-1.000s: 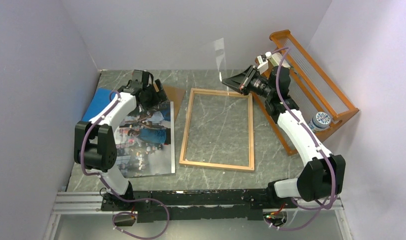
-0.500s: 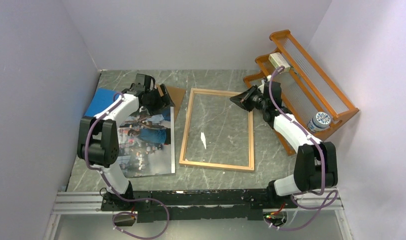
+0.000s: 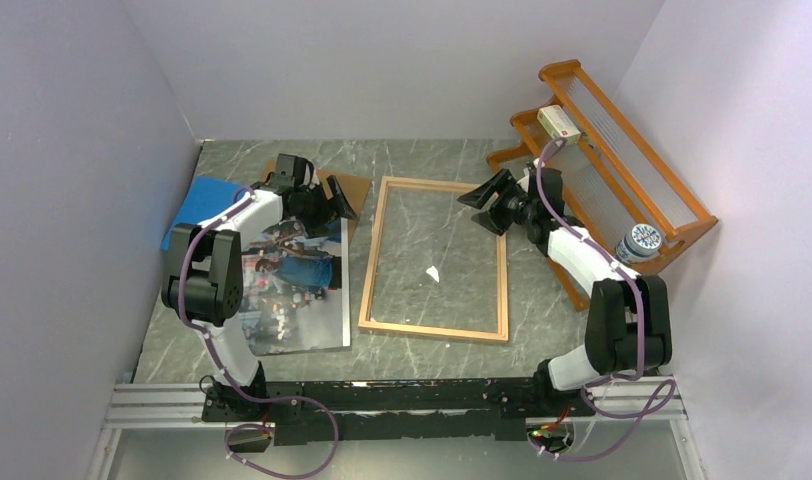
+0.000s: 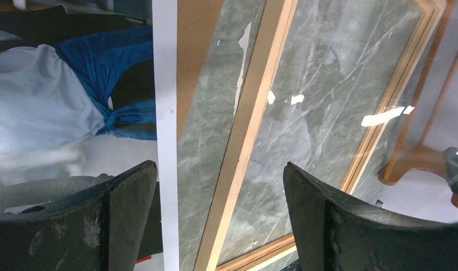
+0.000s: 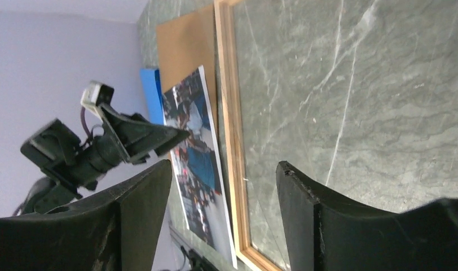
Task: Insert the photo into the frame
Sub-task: Place the photo frame item in the photo frame.
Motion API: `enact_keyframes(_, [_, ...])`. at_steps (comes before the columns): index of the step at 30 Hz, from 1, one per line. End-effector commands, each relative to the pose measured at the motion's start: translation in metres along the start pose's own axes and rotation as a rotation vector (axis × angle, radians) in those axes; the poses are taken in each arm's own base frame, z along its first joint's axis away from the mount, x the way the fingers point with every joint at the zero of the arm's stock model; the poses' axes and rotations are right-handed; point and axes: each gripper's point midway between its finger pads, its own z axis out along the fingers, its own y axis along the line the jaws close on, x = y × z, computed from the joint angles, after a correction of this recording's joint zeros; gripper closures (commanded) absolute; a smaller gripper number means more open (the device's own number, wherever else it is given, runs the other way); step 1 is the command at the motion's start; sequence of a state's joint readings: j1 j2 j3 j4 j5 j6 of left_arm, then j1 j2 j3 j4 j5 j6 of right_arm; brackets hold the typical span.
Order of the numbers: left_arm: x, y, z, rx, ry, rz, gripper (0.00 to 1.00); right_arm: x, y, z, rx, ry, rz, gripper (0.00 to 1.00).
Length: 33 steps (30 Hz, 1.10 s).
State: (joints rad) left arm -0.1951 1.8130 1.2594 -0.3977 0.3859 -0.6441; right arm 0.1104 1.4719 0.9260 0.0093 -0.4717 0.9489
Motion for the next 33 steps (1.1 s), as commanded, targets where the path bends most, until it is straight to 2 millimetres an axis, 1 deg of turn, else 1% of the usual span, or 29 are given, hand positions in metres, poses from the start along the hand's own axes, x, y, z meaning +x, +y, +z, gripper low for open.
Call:
enact_keyframes(1, [0.002,-0.004,0.005,0.043,0.010,0.000,0.12,0.021,0.001,-0.003,-0.080,0.082,-0.059,0.28])
enact_keyframes(4, [0.003,-0.003,0.006,0.043,0.016,-0.002,0.12,0.030,-0.002,-0.010,-0.098,0.098,-0.112,0.31])
enact_keyframes(9, [0.003,-0.003,0.007,0.046,0.011,-0.003,0.12,0.041,-0.006,-0.022,-0.109,0.123,-0.211,0.45])
enact_keyframes(10, [0.003,-0.003,0.007,0.046,0.011,-0.002,0.12,0.044,-0.008,-0.023,-0.106,0.128,-0.218,0.49])
enact_keyframes(13, [0.003,-0.003,0.008,0.046,0.011,-0.003,0.12,0.051,-0.015,-0.025,-0.092,0.145,-0.227,0.66])
enact_keyframes(17, [0.003,-0.003,0.008,0.046,0.011,-0.003,0.12,0.049,-0.009,-0.033,-0.102,0.117,-0.242,0.89])
enact_keyframes(19, [0.002,-0.004,0.007,0.049,0.007,-0.004,0.12,0.041,0.005,-0.040,-0.118,0.091,-0.266,0.95])
enact_keyframes(22, [0.000,-0.005,0.005,0.048,-0.003,0.001,0.12,0.030,0.034,-0.052,-0.164,0.058,-0.290,1.00])
enact_keyframes(27, [-0.010,-0.001,-0.008,-0.013,-0.069,0.000,0.12,0.017,0.095,-0.077,-0.269,0.026,-0.304,1.00])
enact_keyframes(30, [-0.019,0.002,-0.021,-0.060,-0.129,-0.002,0.12,0.018,0.131,-0.089,-0.322,0.019,-0.314,1.00])
enact_keyframes(33, [-0.027,0.006,-0.033,-0.109,-0.183,-0.003,0.12,0.020,0.162,-0.098,-0.369,0.021,-0.319,1.00])
